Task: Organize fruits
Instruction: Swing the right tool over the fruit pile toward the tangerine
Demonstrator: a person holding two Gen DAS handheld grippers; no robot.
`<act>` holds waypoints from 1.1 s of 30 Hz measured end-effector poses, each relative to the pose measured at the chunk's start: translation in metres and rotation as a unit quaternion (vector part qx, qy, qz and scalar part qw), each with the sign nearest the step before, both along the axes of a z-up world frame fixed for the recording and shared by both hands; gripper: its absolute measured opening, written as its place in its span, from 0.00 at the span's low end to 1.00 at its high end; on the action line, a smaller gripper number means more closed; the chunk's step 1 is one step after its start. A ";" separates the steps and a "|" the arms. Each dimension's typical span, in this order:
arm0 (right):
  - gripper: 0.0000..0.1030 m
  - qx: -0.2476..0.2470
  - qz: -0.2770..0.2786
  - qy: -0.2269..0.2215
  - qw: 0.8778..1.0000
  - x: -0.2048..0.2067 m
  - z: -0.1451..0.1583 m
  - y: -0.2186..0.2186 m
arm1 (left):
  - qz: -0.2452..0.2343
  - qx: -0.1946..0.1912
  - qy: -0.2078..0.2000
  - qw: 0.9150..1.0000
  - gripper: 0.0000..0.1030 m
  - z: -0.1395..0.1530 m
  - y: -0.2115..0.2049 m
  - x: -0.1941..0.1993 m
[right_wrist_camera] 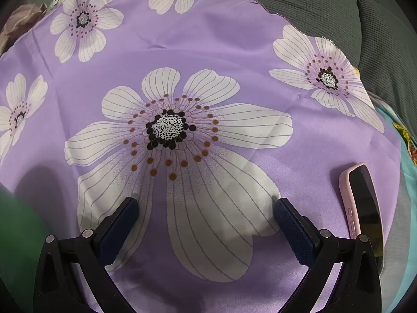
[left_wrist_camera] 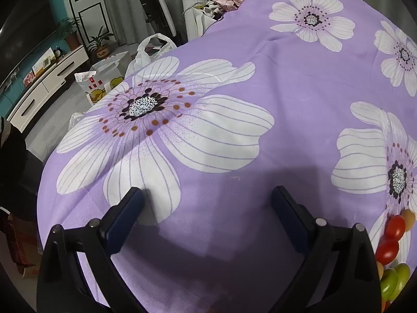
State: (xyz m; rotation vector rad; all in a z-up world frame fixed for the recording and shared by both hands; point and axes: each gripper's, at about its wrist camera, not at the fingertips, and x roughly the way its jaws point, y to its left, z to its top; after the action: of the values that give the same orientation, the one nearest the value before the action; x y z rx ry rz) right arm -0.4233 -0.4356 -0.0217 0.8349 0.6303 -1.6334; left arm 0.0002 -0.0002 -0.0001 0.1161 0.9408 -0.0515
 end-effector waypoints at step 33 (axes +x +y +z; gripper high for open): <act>0.99 -0.173 0.466 -0.176 0.849 0.181 0.144 0.211 | -0.278 -0.234 -0.014 0.932 0.70 0.083 -0.032 -0.118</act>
State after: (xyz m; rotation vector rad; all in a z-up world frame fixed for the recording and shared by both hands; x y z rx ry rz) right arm -0.2424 -0.2246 0.1222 0.4147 0.3571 -0.6383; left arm -0.1175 -0.0324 0.0832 -0.0630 0.8210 -0.7934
